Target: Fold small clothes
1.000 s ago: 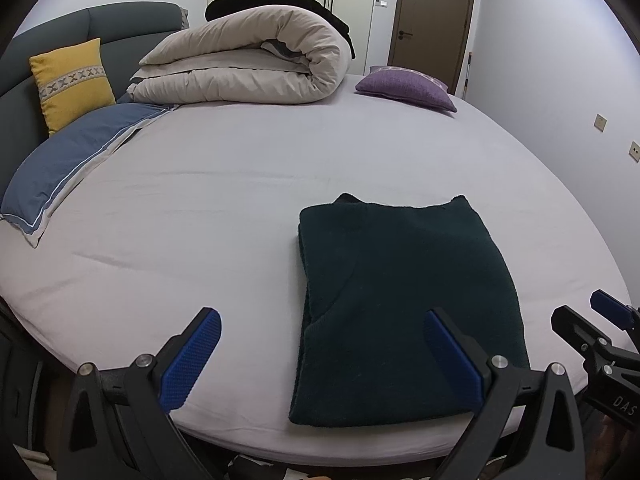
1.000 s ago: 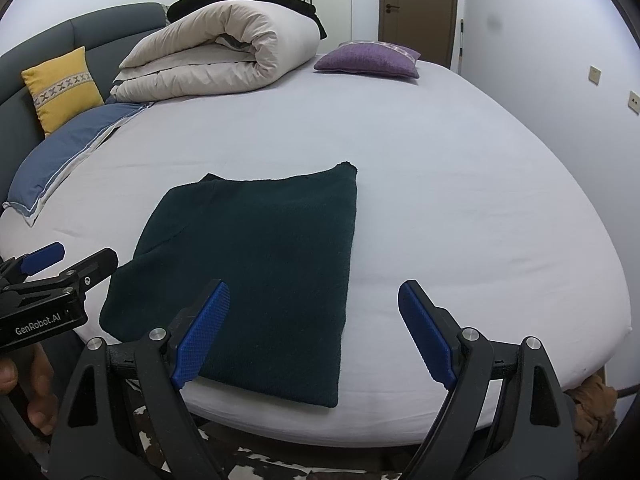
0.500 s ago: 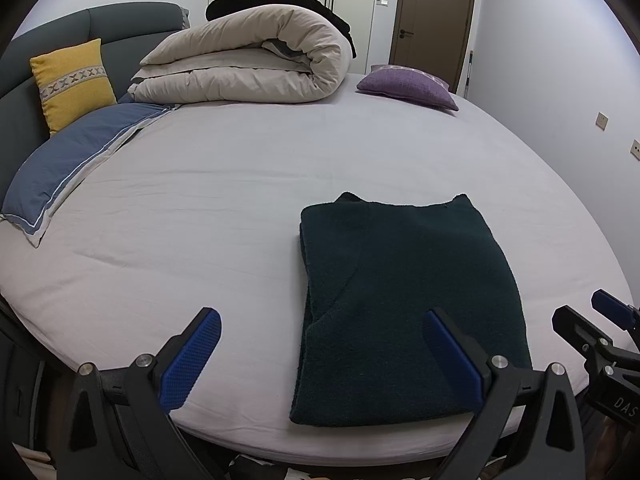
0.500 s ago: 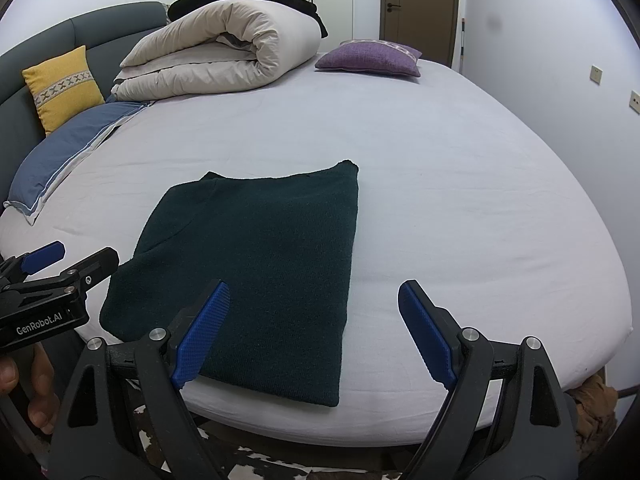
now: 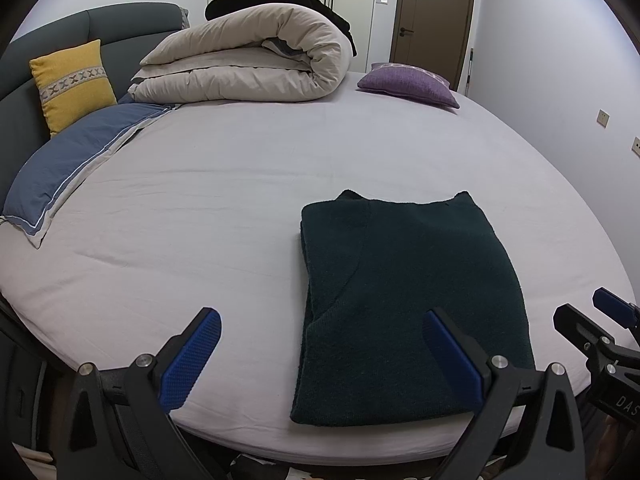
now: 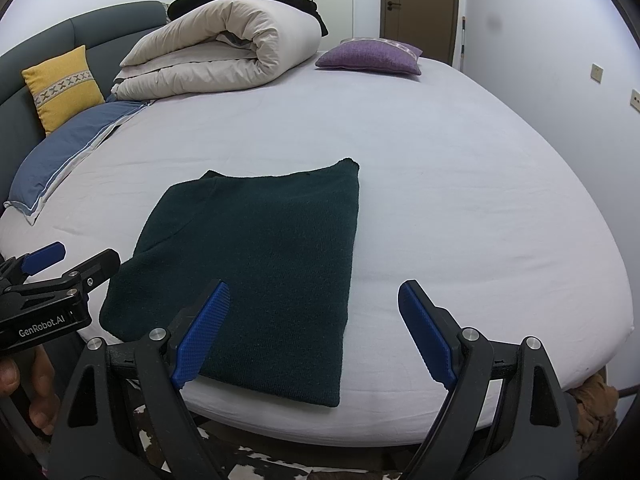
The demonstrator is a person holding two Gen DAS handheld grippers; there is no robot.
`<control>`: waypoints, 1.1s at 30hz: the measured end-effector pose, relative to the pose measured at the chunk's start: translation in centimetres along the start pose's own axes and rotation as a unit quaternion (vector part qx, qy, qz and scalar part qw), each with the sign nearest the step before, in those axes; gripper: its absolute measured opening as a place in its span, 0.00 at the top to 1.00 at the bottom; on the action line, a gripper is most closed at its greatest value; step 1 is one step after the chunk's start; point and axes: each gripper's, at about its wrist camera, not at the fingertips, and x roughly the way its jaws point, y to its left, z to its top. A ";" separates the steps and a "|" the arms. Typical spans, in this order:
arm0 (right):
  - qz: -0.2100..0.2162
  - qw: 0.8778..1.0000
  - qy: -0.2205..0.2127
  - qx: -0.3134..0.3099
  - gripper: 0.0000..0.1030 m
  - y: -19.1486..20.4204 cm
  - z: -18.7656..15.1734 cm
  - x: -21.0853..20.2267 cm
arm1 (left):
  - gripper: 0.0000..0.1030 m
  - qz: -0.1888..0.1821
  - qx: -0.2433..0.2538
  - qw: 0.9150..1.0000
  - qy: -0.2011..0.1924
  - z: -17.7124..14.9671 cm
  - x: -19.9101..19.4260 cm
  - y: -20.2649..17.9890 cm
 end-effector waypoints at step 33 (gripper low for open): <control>0.005 1.000 0.006 -0.004 0.16 0.8 -0.4 0.6 | 0.00 0.006 0.003 1.000 0.003 -0.3 0.1 0.9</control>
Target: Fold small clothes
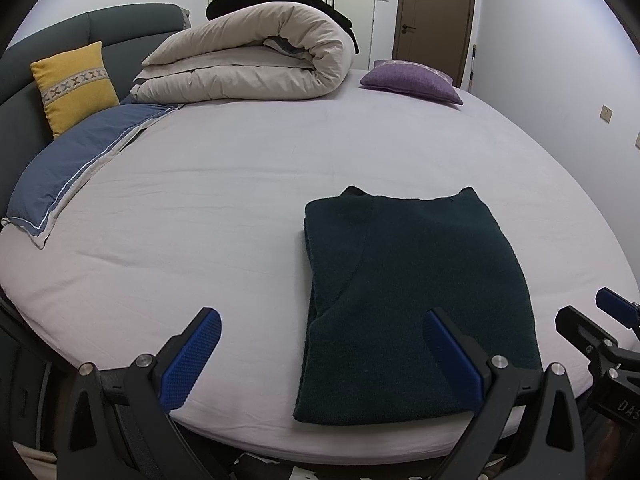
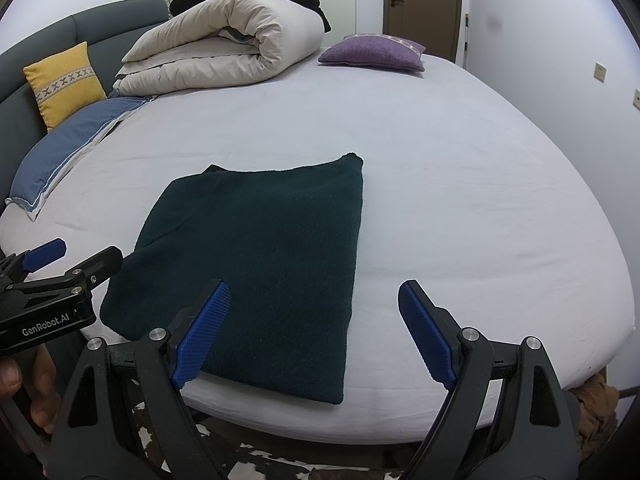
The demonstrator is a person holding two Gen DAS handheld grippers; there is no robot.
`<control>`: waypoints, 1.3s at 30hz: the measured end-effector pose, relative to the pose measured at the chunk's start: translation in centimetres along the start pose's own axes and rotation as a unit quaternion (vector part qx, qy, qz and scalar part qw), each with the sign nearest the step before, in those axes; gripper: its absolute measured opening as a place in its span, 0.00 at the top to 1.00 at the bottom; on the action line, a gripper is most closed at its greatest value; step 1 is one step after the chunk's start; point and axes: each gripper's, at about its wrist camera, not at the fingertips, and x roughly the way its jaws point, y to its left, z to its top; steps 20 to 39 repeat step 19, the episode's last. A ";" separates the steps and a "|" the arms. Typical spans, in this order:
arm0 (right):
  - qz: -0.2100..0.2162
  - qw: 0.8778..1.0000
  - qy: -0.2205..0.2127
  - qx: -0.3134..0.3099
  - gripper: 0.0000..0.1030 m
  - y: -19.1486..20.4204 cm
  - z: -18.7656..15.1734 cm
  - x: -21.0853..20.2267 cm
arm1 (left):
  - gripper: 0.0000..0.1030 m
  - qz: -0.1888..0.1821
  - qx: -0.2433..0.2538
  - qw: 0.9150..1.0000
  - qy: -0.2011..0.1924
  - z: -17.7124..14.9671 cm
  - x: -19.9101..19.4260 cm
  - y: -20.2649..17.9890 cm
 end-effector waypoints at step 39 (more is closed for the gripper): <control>0.004 1.000 0.006 0.004 0.16 -0.1 -0.6 0.2 | 0.00 0.010 0.008 1.000 0.002 0.3 0.2 0.9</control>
